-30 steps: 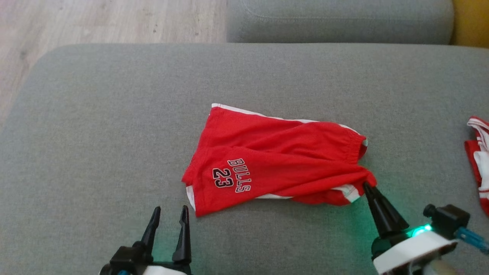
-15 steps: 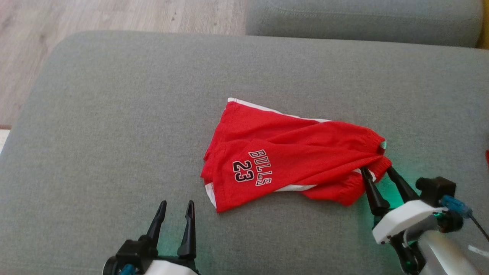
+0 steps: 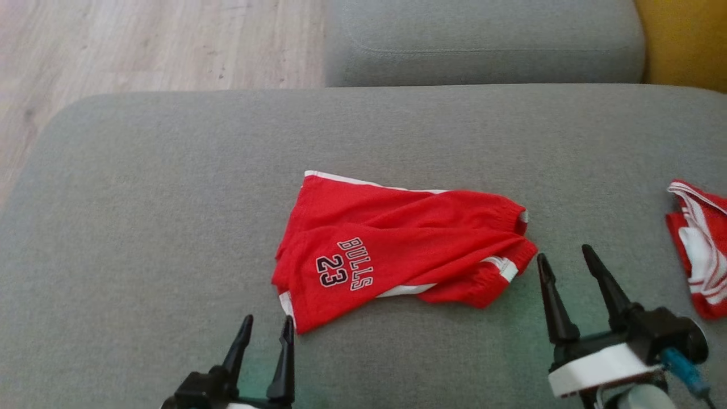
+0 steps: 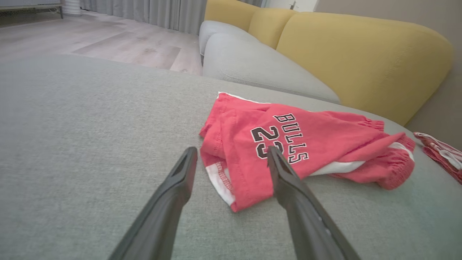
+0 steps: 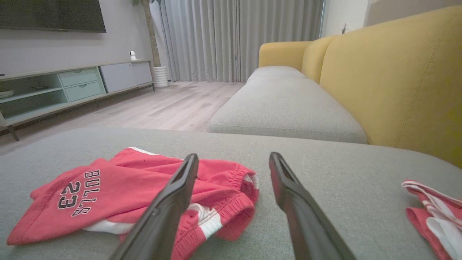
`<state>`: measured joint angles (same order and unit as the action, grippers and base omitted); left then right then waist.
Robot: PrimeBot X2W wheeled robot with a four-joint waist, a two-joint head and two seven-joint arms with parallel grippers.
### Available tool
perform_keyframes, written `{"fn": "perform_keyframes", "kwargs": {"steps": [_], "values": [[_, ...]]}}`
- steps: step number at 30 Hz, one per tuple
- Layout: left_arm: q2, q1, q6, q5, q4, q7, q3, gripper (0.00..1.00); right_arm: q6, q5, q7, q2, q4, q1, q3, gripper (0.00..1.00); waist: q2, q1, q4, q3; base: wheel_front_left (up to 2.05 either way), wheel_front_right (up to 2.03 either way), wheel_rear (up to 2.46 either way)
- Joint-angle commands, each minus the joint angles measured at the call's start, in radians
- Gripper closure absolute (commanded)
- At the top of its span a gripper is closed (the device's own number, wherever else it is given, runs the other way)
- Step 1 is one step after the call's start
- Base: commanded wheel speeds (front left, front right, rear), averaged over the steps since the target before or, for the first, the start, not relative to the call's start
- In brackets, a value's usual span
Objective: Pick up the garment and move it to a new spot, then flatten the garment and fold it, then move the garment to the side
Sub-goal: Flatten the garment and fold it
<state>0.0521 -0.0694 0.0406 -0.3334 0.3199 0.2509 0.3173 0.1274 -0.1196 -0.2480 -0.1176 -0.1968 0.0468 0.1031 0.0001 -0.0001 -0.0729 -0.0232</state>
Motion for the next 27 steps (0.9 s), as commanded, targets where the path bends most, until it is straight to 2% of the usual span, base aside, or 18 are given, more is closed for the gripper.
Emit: {"fn": "perform_keyframes", "kwargs": {"steps": [1,8,16,27], "values": [[-0.002,0.024,0.007,0.005,-0.024,0.011,-0.025,0.0,0.003,0.017,-0.014,-0.006,0.052,-0.015,0.019,0.0,-0.0001,0.0001,0.011,0.003,0.0,0.0,0.0],[-0.002,0.048,0.046,-0.018,0.064,0.011,0.03,0.0,0.003,0.02,-0.014,0.023,0.082,0.029,0.056,0.0,-0.0001,0.0001,0.063,-0.026,0.0,0.0,0.0],[-0.002,0.106,0.045,-0.036,0.131,0.011,0.013,0.0,0.003,-0.003,-0.014,0.006,0.066,0.004,0.043,0.0,-0.0001,0.0001,0.106,-0.074,0.0,0.0,0.0],[-0.002,0.153,0.052,-0.059,0.198,0.011,0.01,0.0,0.003,-0.02,-0.014,0.009,0.049,-0.016,0.053,0.0,-0.0001,0.0001,0.113,-0.108,0.0,0.0,0.0]]}}
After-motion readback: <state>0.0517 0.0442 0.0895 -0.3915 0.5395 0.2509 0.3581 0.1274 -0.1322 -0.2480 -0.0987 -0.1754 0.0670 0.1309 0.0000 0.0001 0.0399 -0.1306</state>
